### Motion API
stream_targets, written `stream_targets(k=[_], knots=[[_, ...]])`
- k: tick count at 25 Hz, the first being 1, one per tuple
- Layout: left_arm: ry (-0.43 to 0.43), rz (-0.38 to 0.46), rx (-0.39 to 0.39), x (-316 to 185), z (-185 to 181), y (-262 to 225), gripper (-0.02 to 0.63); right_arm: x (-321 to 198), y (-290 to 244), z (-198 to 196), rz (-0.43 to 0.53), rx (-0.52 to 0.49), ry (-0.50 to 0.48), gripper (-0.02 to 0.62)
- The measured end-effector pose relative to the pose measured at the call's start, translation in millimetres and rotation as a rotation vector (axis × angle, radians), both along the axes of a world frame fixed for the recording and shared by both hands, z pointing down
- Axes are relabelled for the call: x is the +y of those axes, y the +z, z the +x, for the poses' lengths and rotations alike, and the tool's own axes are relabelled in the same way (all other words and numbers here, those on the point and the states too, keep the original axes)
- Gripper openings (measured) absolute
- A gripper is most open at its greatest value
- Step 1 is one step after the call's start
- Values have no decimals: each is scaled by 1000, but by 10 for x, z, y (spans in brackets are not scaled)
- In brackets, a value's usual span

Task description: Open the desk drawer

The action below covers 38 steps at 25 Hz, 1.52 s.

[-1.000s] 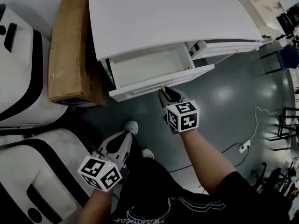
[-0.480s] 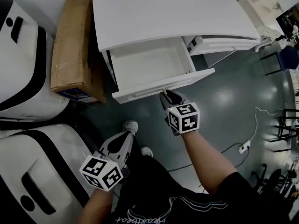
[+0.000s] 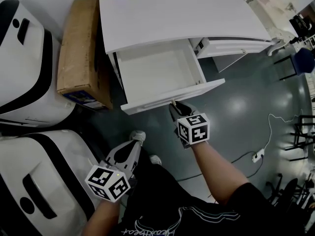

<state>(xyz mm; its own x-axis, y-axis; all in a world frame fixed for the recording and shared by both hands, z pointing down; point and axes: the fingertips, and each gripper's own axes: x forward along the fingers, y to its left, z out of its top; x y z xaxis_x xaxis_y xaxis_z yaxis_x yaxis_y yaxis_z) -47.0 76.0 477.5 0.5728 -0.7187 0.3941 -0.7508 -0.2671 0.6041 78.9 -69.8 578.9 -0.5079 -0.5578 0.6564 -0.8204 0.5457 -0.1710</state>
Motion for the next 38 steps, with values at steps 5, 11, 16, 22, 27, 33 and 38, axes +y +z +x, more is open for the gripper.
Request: stream_targets(k=[5,11,16,22,27,33,38], knots=[[-5,4,-5,46,24,-48,5,95,7,62,-3,9,2,86],[-25,10,-17,54,-12,-128,5,95,19,60,-30,8,-4,84],[-38,16,-27,52,-27,-229,5,88,22,51,-90,31,-33,84],[-35,33,-40,60,16,-435,5,97,-202,59,-47,-4,-45,125],[14,68,-55,29,154,-720,5,255,-603,99,-37,-62,-94,195],[76,125,-54,-16,395,-1237,5,563,-1473,126,1,-183,-192,210],[137,184,-48,29,622,-1792,5,963,-2520,22,66,-344,-330,170]])
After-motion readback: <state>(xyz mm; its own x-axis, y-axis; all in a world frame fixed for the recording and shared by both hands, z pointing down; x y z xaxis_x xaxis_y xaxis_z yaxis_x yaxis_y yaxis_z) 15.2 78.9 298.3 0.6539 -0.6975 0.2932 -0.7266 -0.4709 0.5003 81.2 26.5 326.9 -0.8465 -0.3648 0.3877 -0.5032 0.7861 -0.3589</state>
